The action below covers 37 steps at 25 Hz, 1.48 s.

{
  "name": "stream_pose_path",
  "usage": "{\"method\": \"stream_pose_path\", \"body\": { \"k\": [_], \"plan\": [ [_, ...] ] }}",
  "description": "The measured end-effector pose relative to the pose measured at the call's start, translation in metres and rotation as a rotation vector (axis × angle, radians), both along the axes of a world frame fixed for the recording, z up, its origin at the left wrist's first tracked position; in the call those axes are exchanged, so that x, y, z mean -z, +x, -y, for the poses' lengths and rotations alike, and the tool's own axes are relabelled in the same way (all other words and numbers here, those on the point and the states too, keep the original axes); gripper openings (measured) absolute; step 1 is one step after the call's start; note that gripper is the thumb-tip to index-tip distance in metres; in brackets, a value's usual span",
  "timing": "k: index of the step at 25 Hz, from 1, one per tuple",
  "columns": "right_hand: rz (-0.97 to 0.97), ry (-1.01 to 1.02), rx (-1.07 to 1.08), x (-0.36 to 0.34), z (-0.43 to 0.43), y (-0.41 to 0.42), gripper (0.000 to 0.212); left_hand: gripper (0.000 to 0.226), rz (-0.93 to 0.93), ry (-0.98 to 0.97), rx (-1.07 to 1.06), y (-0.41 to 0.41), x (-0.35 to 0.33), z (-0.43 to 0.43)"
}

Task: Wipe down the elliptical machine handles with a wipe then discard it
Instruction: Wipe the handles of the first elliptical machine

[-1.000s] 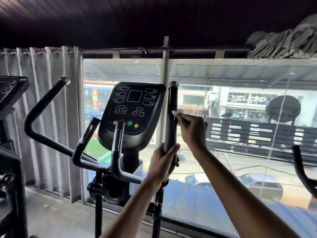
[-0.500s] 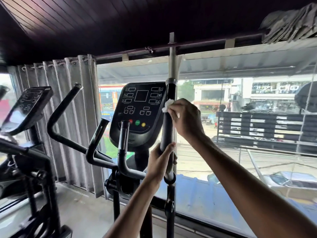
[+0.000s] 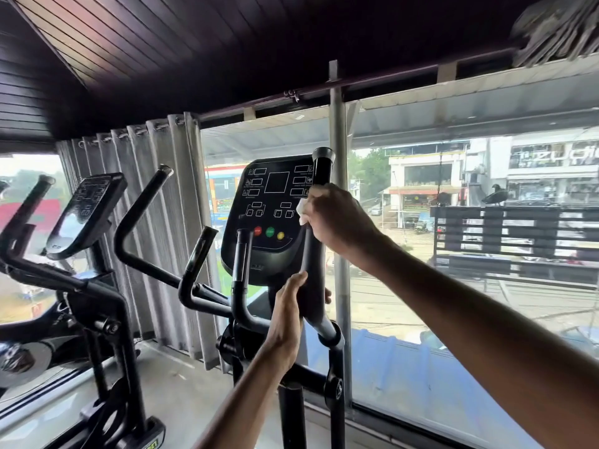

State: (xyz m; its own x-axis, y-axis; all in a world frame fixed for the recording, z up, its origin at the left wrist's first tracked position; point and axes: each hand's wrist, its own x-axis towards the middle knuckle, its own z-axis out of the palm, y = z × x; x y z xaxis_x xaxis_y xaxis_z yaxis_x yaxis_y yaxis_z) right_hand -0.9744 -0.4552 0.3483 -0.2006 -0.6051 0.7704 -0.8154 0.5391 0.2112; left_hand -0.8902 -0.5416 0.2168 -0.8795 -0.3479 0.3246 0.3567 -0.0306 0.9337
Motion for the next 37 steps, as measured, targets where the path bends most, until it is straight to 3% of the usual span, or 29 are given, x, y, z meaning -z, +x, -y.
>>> {"method": "stream_pose_path", "body": {
  "k": [3, 8, 13, 16, 21, 24, 27, 30, 32, 37],
  "plan": [
    [-0.010, -0.159, -0.081, 0.036, -0.008, -0.002, 0.014, 0.052, 0.081, 0.075, -0.029, 0.002, -0.008, 0.006],
    [0.208, -0.686, -0.196, 0.076, -0.026, 0.007, 0.007, 0.057, 0.127, -0.149, -0.124, 0.000, -0.023, 0.014],
    [0.611, -0.992, -0.135, 0.064, -0.002, -0.014, 0.021, 0.020, 0.114, -0.200, -0.181, -0.004, -0.030, 0.015],
    [0.832, -1.110, -0.158, 0.040, 0.004, -0.033, 0.034, 0.023, 0.109, -0.238, -0.193, -0.006, -0.032, 0.015],
    [1.032, -1.141, -0.337, 0.063, 0.009, -0.032, 0.017, 0.036, 0.092, -0.261, -0.203, -0.008, -0.032, 0.014],
    [1.236, -1.284, -0.504, 0.021, 0.014, -0.058, 0.006, 0.034, 0.110, -0.256, -0.226, -0.008, -0.037, 0.010],
    [1.448, -1.363, -0.716, -0.008, 0.010, -0.069, 0.013, 0.029, 0.129, -0.234, -0.216, -0.008, -0.038, 0.014],
    [1.332, -1.268, -0.725, 0.022, 0.006, -0.064, 0.016, 0.026, 0.151, -0.230, -0.190, -0.008, -0.041, 0.020],
    [1.186, -1.202, -0.600, 0.038, 0.008, -0.062, 0.012, 0.022, 0.163, -0.233, -0.181, -0.008, -0.049, 0.022],
    [0.583, -1.073, -0.324, 0.035, 0.002, -0.039, 0.010, 0.022, 0.163, -0.189, -0.131, -0.015, -0.091, 0.027]
  ]
}}
